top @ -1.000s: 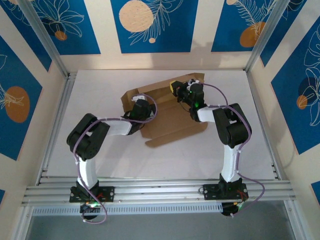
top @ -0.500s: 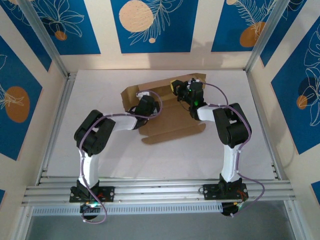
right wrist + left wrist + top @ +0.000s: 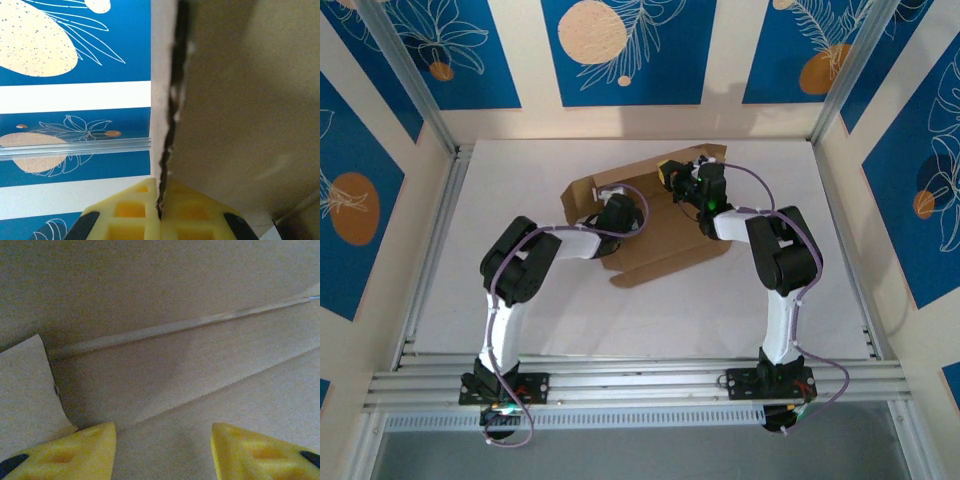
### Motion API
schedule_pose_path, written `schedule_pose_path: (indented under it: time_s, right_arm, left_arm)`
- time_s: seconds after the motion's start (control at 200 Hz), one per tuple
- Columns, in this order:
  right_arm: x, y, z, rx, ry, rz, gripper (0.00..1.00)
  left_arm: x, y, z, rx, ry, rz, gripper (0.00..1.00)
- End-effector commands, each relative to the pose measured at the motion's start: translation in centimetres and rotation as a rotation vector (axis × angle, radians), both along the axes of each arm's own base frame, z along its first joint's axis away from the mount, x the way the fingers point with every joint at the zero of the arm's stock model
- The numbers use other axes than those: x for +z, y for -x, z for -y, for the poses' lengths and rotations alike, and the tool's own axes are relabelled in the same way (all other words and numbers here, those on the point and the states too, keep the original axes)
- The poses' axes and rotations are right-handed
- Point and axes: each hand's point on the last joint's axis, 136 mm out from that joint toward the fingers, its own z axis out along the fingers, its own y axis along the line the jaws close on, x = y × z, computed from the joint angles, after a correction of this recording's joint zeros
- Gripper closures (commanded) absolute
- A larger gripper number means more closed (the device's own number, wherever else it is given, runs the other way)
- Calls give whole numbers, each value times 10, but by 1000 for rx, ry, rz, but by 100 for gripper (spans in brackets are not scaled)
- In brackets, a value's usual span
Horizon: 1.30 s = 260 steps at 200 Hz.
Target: Fold the paper box
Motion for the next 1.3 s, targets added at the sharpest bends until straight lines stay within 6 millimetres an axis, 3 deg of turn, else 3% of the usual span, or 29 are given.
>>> schedule_pose_path:
  time_s: [0.0,0.18,0.505,0.645,0.725,0.87,0.975,1.045,1.1,1.185,1.296]
  right_arm:
    - [-32,18,-17,90,59,-103,100]
    - [-24,12,-9,56,72,-83,100]
    - [-14,9,4,2,65,-38,100]
    - [-18,9,3,12,63,-43,100]
    - [-21,9,2,18,60,-45,100]
    - [-20,10,1,31,64,-37,100]
    - [-18,11,-1,43,67,-26,100]
    - [-17,12,-2,48,64,-21,100]
    - [-17,12,-2,50,62,-17,100]
    - [-14,12,-6,65,59,-7,100]
    - [-13,11,-6,72,64,2,100]
  left_arm:
    - [-47,29,-6,-59,-24,-152,47]
    - [8,35,8,-197,5,-69,44]
    - [67,92,-1,-349,50,-27,41]
    - [120,114,3,-462,86,51,42]
    - [157,118,-14,-430,65,156,44]
    - [202,106,-80,-184,-54,268,57]
    - [200,88,-157,104,-126,254,62]
    - [175,75,-207,284,-64,159,63]
    - [154,65,-233,367,-22,100,63]
    - [126,43,-241,347,-29,36,63]
    - [95,13,-214,136,-65,-33,60]
